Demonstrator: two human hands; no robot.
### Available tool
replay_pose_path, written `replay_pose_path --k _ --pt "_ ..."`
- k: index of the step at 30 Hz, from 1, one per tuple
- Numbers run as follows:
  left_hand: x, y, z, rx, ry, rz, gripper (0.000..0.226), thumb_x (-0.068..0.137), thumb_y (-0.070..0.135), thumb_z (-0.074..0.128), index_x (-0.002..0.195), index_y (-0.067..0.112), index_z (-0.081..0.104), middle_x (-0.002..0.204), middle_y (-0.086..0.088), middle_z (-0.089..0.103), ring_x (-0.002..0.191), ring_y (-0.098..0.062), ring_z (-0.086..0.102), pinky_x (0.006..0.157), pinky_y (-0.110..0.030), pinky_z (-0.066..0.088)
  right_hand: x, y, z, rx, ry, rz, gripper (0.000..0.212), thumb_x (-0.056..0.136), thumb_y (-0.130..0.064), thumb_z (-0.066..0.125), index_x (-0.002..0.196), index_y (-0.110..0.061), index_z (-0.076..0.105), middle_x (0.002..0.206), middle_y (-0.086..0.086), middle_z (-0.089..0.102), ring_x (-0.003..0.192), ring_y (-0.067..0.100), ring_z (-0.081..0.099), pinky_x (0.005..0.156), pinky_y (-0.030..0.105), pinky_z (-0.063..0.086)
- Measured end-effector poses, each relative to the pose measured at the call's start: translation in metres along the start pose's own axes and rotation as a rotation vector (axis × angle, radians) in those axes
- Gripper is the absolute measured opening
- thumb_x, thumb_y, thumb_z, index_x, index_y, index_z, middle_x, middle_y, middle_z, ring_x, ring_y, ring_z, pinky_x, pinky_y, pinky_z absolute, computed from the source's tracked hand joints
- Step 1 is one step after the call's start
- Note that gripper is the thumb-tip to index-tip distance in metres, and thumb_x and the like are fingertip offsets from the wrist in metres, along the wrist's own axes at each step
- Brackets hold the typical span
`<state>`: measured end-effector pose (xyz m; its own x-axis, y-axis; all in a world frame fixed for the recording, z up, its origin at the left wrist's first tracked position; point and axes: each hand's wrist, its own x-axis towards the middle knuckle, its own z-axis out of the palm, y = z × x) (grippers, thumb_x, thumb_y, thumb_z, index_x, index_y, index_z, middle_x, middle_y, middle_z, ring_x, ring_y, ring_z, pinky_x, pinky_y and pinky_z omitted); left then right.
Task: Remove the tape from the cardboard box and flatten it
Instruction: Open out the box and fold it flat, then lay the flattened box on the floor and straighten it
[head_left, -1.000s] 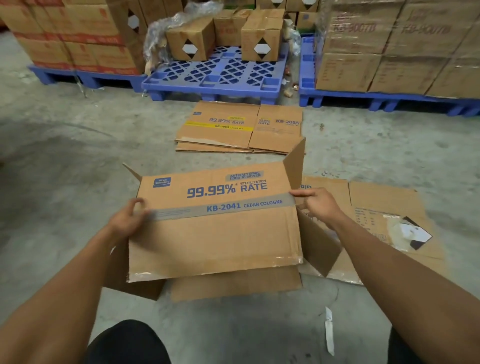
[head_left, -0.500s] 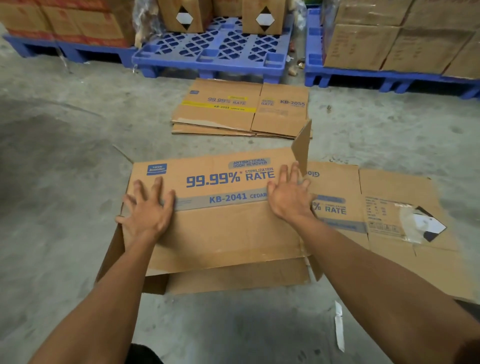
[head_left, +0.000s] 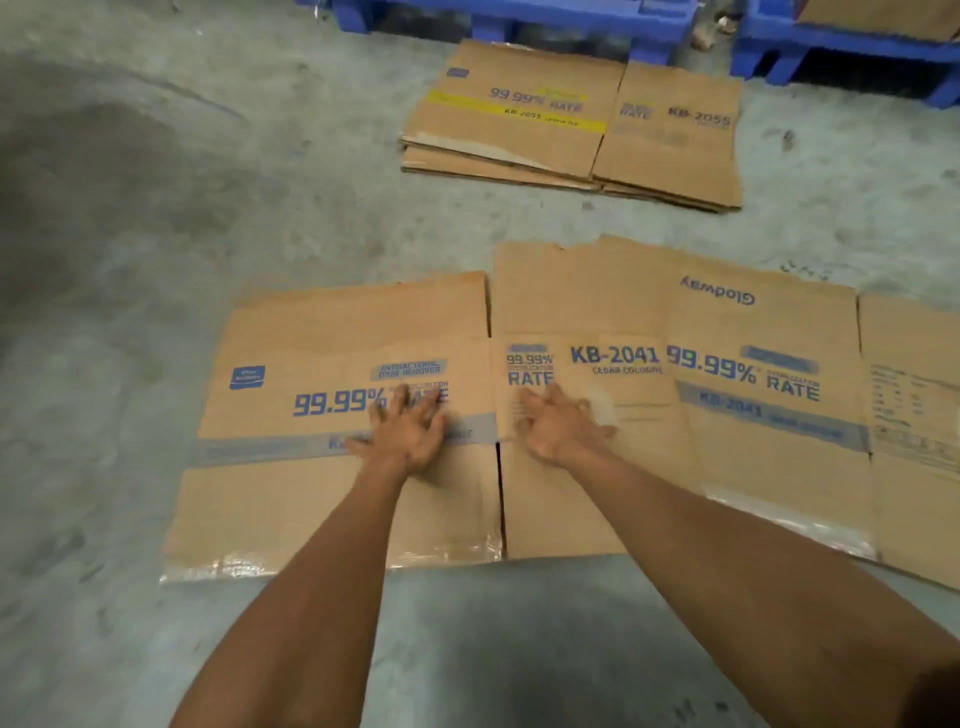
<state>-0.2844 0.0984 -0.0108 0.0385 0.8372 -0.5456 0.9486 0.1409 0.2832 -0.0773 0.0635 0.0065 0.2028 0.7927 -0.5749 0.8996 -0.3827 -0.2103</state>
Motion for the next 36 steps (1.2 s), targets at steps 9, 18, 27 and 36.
replay_pose_path --k 9,18,27,36 --pt "0.013 -0.003 0.081 0.120 0.001 -0.062 0.071 0.085 0.080 0.025 0.140 0.064 -0.017 0.155 0.014 -0.036 0.144 -0.032 -0.030 0.100 -0.082 0.003 0.025 0.031 0.071 -0.243 0.067 -0.057 0.057 0.102 -0.046 0.024 0.146 -0.055 -0.012 0.158 -0.009 -0.029 0.144 0.038 -0.025 0.091 0.087 0.009" --pt "-0.023 -0.009 0.106 0.047 0.293 -0.070 0.057 0.098 0.053 0.035 0.151 0.044 0.019 0.163 0.003 0.011 0.149 -0.023 0.009 0.113 -0.057 0.021 0.002 0.099 0.061 0.039 0.322 -0.031 0.055 0.093 -0.046 0.049 0.145 -0.045 0.033 0.163 -0.002 0.011 0.149 0.018 0.008 0.117 0.055 0.011" --pt "-0.064 -0.007 0.115 -0.495 0.462 -0.698 0.038 0.096 0.022 0.041 0.130 0.006 0.040 0.136 -0.021 0.034 0.125 -0.038 0.034 0.103 -0.052 0.034 -0.057 0.169 0.077 0.472 0.432 0.466 0.075 0.081 -0.056 0.062 0.143 -0.024 0.033 0.139 0.014 0.039 0.127 0.035 0.037 0.100 0.049 0.038" --pt "-0.091 -0.036 0.111 -1.132 0.424 -0.881 0.096 0.063 0.027 0.081 0.141 0.000 0.031 0.143 -0.020 0.038 0.126 -0.031 0.037 0.107 -0.045 0.029 -0.084 0.193 0.057 1.436 0.145 0.195 0.035 0.092 -0.023 0.067 0.121 -0.006 0.062 0.112 0.010 0.069 0.097 0.023 0.066 0.091 0.036 0.051"
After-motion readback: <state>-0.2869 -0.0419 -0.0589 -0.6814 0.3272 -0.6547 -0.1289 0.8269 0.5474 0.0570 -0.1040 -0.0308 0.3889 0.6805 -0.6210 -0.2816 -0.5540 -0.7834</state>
